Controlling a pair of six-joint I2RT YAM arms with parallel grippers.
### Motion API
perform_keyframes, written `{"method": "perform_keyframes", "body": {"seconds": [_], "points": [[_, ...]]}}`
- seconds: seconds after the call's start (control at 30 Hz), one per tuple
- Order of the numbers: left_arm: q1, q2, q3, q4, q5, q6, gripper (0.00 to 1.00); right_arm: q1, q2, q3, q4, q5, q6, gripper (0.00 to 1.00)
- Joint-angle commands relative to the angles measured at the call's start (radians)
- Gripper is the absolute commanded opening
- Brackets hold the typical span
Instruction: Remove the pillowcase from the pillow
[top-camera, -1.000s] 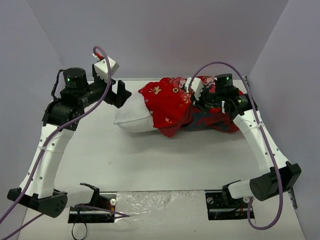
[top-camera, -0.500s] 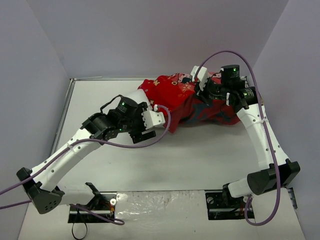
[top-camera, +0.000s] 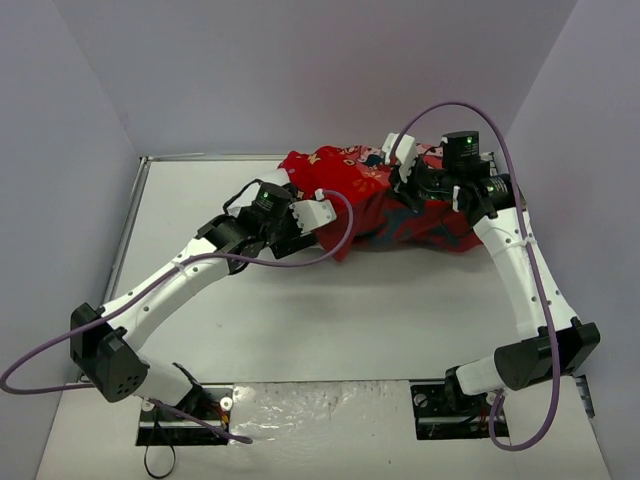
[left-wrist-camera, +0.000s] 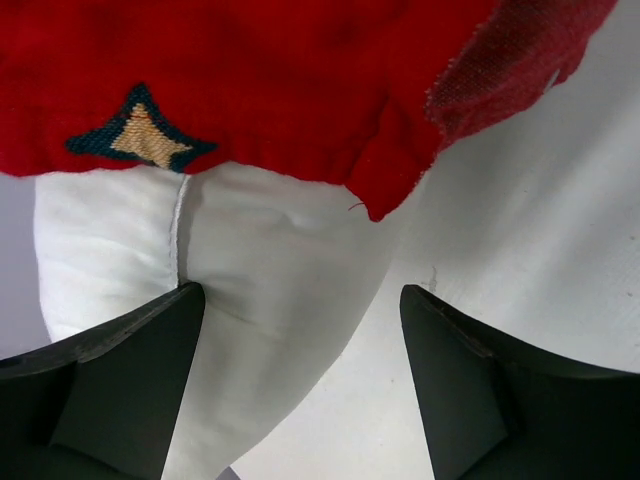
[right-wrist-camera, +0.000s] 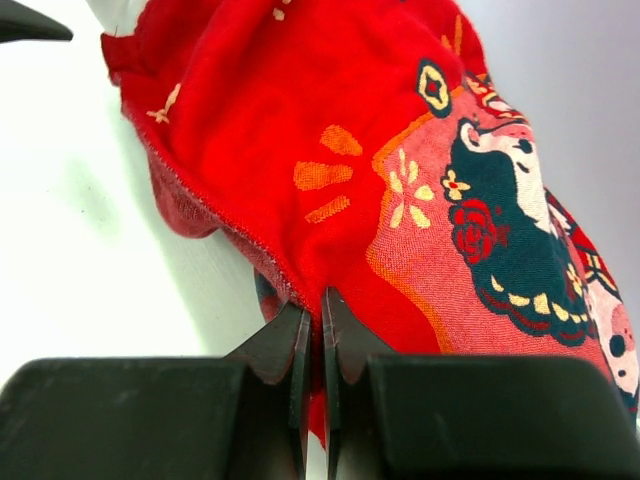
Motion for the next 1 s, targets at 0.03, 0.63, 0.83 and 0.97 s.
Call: {"method": "perform_keyframes", "body": {"seconds": [0.03,0.63,0.83,0.97], "points": [[0.007,-0.004,0.058,0.104,-0.089,0.017,0.79,-0.014,-0.056,0.001,0.060,-0.063,0.007,0.00],[0.090,-0.024,0.050,-0.015,0.146,0.042,0.81,-0.017,-0.052,0.005,0.057,-0.079,0.018,0.00],[0.108,0.007,0.029,-0.006,0.191,0.013,0.81,-0.017,-0.050,0.013,0.059,-0.085,0.025,0.00],[0.154,0.048,0.033,0.038,0.115,-0.027,0.75,-0.017,-0.047,0.027,0.059,-0.097,0.039,0.00]]}}
